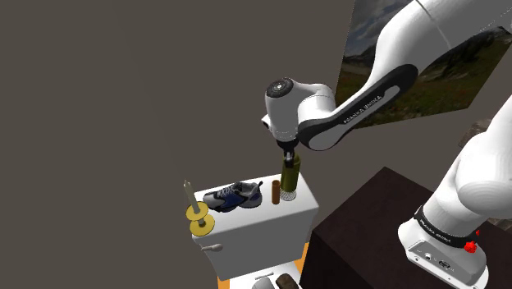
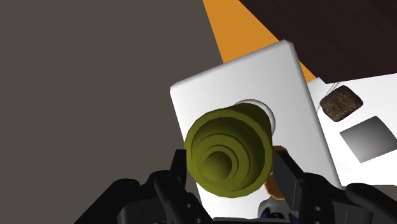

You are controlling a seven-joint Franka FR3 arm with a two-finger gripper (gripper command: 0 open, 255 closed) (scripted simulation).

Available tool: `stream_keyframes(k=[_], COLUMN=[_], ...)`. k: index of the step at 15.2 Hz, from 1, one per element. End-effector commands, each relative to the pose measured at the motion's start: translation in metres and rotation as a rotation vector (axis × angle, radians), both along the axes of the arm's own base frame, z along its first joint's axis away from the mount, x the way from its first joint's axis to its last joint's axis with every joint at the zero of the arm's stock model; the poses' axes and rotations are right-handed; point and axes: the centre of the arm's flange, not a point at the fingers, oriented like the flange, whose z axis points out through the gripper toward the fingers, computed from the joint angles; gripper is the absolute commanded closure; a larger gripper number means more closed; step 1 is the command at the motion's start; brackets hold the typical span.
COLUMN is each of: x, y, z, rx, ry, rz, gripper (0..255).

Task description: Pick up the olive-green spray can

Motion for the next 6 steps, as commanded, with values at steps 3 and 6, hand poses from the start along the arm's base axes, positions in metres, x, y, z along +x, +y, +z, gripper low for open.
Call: stream_keyframes(k=[3, 6], x=[0.000, 0.000], y=[0.000, 0.000], z=[0.022, 0.028], rx=[0.000, 0.000], ry=[0.000, 0.000], rz=[0.000, 0.000], gripper=[255, 255])
